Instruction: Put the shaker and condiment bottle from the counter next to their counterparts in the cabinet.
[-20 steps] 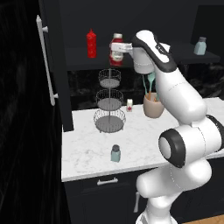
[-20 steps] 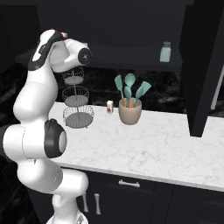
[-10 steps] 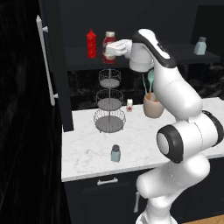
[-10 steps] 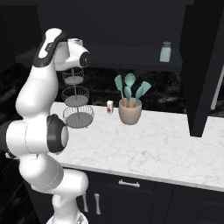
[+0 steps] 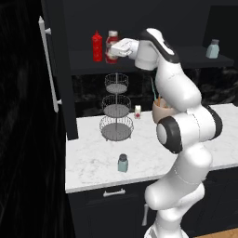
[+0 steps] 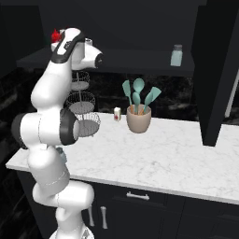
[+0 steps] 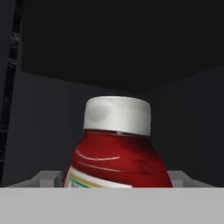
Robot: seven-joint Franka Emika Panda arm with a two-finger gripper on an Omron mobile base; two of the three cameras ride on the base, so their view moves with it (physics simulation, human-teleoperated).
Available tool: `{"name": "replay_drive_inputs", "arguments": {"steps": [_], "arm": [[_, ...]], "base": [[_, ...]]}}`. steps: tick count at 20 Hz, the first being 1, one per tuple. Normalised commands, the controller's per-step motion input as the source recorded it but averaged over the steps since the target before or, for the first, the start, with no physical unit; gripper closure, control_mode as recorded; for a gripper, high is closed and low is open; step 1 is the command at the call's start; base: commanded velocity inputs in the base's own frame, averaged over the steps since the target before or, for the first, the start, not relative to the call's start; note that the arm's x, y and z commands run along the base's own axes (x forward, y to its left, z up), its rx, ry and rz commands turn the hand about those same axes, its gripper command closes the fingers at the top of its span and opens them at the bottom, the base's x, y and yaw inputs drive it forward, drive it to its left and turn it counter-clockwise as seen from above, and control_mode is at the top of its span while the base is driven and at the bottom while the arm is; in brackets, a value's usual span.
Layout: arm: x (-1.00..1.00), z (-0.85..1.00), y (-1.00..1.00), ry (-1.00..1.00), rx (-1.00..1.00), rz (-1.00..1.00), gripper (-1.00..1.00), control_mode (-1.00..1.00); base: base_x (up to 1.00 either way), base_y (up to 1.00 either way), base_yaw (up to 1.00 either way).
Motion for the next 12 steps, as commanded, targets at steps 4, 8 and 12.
{"name": "replay_drive_inputs", "arguments": {"steps": [4,8,12], "arm": [[0.24,-0.65,0.00,-0.20,-0.09,0.08,-1.00,-1.00],[0.00,-0.51,0.00,-0.09,-0.04,0.06,-1.00,-1.00],[-0.04,-0.07,-0.03,0.00,0.00,0.01,-1.00,-1.00]], "base": [[0.00,0.00,0.00],[0.00,0.00,0.00],[0.00,0.00,0.00]]}}
